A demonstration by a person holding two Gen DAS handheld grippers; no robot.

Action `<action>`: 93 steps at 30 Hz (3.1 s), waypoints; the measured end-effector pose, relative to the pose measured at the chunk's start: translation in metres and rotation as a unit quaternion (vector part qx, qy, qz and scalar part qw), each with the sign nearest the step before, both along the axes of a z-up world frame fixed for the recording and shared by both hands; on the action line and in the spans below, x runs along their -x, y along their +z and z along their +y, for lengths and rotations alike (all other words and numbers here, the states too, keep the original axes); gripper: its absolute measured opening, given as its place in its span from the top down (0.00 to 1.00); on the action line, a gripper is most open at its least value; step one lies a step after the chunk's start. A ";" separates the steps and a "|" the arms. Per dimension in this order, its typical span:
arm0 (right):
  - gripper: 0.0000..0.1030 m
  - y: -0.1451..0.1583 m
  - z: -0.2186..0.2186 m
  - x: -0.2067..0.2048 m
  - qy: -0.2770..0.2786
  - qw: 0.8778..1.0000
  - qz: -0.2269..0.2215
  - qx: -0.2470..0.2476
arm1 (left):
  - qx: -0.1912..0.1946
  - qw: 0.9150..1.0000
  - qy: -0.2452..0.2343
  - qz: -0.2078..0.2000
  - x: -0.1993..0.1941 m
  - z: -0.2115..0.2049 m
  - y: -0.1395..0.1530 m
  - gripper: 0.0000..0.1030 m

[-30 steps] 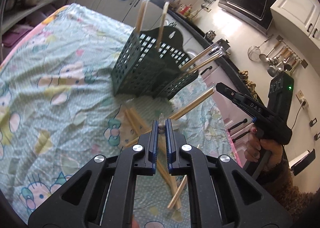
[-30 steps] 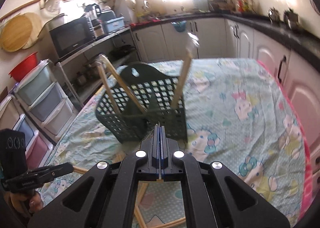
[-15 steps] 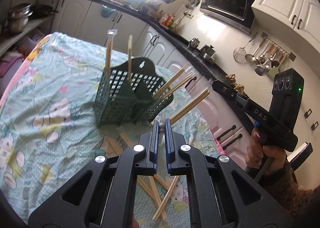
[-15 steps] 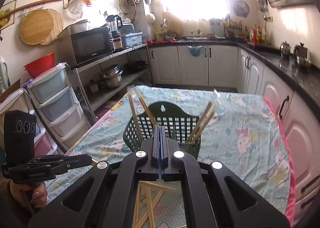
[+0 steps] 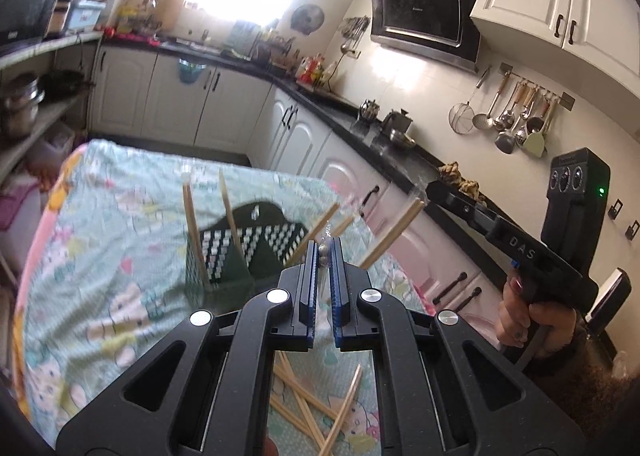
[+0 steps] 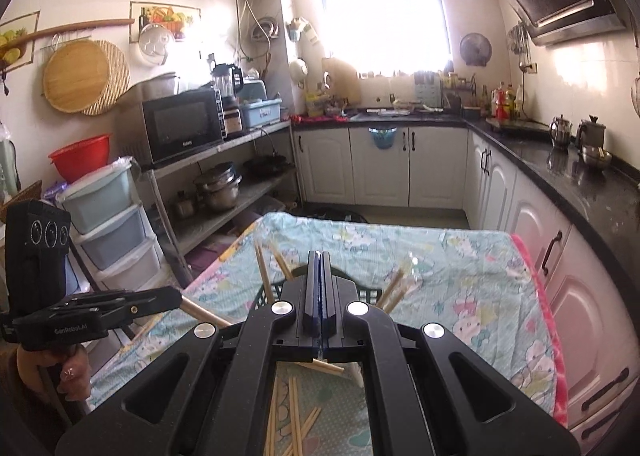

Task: Organize utensils
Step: 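Lift both held chopsticks and carry them up over the green basket, then lower both chopsticks upright into the basket and open both tools, then withdraw both open tools from the basket back toward the chopstick pile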

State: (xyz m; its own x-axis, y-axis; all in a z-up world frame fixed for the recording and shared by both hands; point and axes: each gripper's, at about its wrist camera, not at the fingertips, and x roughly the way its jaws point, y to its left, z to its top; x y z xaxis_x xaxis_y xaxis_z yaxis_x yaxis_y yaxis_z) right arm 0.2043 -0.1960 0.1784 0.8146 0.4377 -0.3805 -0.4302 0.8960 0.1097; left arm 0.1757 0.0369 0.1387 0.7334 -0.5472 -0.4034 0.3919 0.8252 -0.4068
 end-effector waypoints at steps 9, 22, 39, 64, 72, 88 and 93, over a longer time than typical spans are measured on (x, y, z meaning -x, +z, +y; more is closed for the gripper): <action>0.99 0.030 0.001 0.000 0.004 0.999 -0.032 -0.014 | -0.005 0.999 0.016 -0.047 -0.005 0.010 0.045 0.97; 0.99 0.057 0.009 -0.020 0.002 0.998 -0.051 -0.030 | -0.018 0.995 0.067 -0.075 -0.016 0.046 0.081 0.97; 0.99 0.027 0.014 -0.080 -0.028 0.999 -0.010 -0.032 | -0.043 0.994 0.096 -0.041 -0.052 0.058 0.048 0.97; 0.99 -0.036 0.030 -0.111 -0.032 0.998 0.050 -0.003 | -0.089 0.993 0.076 0.006 -0.085 0.014 -0.016 0.97; 0.98 -0.048 0.028 -0.115 -0.045 0.997 0.064 0.007 | -0.089 0.993 0.079 0.020 -0.090 0.012 -0.025 0.95; 0.62 -0.052 0.016 -0.106 -0.060 0.996 0.059 0.009 | -0.083 0.991 0.101 0.012 -0.082 0.022 -0.024 0.43; 0.56 -0.049 0.016 -0.099 -0.064 0.997 0.048 0.018 | -0.079 0.991 0.111 0.002 -0.074 0.027 -0.020 0.26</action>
State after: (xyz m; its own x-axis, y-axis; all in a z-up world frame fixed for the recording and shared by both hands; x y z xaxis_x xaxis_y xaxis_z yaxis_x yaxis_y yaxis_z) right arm 0.3031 -0.1799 0.1292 0.8216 0.3177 -0.4732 -0.3016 0.9468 0.1121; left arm 0.2496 0.0641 0.1190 0.8266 -0.3032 -0.4741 0.1929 0.9441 -0.2675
